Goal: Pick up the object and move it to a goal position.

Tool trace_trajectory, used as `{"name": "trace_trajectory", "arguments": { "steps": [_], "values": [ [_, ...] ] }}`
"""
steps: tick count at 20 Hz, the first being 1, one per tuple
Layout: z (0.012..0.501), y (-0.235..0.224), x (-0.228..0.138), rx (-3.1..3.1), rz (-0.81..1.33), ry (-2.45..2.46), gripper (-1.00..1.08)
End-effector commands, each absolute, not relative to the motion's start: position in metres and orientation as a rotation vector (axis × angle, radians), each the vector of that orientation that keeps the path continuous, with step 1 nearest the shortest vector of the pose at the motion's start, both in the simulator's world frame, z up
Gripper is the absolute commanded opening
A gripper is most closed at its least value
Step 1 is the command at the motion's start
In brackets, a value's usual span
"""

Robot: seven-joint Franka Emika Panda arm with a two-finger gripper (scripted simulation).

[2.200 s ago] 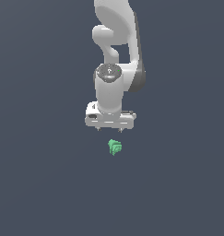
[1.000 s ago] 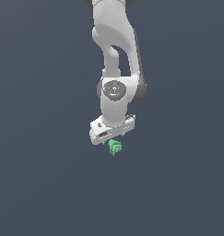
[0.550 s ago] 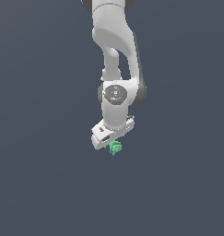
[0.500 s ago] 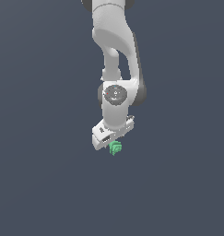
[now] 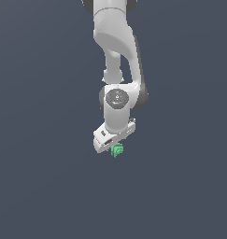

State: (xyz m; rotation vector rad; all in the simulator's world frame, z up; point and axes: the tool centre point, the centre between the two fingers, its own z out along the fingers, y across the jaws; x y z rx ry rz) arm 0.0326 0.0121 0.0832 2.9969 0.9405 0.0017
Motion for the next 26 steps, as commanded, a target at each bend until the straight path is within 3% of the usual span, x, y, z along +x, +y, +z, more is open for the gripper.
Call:
{"name": "trace_trajectory", "arguments": {
  "steps": [1, 11, 12, 26],
  "values": [
    [0.072, 0.012, 0.032, 2.997, 0.0, 0.943, 1.0],
    [0.041, 0.012, 0.033, 2.996, 0.0, 0.947, 1.0],
    [0.041, 0.012, 0.033, 2.996, 0.0, 0.947, -1.0],
    [0.044, 0.009, 0.031, 2.995, 0.001, 0.946, -1.0]
  ]
}}
